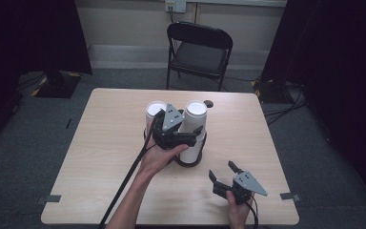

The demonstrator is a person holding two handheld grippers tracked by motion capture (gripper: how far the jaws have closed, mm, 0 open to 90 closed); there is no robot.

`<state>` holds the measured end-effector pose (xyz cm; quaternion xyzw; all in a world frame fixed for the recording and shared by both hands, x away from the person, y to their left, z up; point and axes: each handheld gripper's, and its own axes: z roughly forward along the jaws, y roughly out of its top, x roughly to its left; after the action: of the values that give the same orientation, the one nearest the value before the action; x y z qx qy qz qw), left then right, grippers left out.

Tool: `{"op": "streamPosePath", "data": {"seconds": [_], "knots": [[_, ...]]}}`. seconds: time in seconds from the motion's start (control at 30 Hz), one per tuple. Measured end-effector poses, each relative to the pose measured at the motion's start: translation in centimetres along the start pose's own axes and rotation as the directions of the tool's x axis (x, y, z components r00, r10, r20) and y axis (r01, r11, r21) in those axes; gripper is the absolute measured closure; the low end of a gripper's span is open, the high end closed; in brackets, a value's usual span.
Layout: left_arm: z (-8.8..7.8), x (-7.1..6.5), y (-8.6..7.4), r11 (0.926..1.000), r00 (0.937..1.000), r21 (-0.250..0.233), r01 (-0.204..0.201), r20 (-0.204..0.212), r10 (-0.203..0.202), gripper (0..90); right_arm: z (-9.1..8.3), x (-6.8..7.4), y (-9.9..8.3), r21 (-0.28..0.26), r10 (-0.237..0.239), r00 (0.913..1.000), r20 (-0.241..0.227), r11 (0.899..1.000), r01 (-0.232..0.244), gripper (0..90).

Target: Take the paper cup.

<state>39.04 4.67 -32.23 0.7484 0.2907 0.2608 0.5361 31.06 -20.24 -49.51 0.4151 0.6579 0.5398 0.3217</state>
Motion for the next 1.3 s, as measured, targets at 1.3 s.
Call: {"op": "streamPosePath", "data": {"seconds": [1.3], "knots": [[4.3,0.2,1.8,0.9925,0.9967,0.118,0.032,-0.077,-0.023,17.3,-0.1,0.1,0.0,-0.008,-0.008,1.0,-0.003,1.0,0.008,17.0]]}}
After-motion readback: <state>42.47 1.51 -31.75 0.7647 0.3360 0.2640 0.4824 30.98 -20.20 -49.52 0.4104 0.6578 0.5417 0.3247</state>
